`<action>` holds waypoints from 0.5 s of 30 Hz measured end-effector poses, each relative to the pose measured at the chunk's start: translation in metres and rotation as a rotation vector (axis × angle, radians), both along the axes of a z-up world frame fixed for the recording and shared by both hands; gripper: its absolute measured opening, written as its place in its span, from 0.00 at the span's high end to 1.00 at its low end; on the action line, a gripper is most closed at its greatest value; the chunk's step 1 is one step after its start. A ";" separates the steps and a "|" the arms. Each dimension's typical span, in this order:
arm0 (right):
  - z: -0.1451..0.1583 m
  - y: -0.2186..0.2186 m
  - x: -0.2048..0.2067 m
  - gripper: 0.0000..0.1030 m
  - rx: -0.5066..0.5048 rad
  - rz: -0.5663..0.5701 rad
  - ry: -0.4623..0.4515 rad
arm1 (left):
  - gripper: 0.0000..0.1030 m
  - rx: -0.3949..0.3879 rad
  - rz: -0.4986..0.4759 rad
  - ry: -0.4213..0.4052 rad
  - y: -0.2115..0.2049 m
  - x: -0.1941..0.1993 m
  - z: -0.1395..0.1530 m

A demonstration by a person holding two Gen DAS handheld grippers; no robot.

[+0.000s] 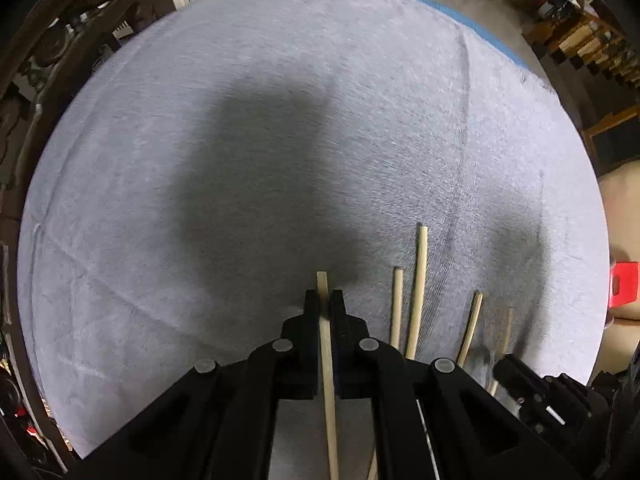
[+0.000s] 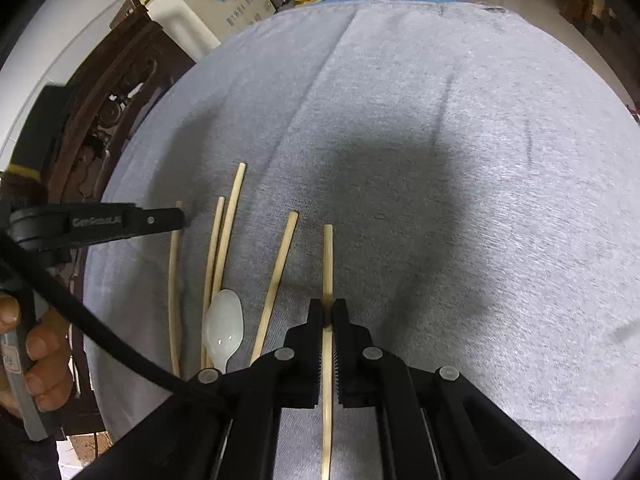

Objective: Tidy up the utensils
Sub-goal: 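Close the left gripper on a chopstick while the right gripper holds its chopstick, then lift both chopsticks and carry them toward the metal holder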

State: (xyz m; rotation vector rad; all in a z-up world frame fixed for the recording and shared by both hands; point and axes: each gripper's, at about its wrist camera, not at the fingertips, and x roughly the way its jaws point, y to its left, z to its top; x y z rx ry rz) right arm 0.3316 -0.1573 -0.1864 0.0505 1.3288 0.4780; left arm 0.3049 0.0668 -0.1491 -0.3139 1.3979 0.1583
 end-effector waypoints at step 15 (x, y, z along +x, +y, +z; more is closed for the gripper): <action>0.049 -0.042 -0.036 0.95 0.039 -0.109 -0.093 | 0.96 -0.052 0.046 -0.148 0.030 -0.097 0.053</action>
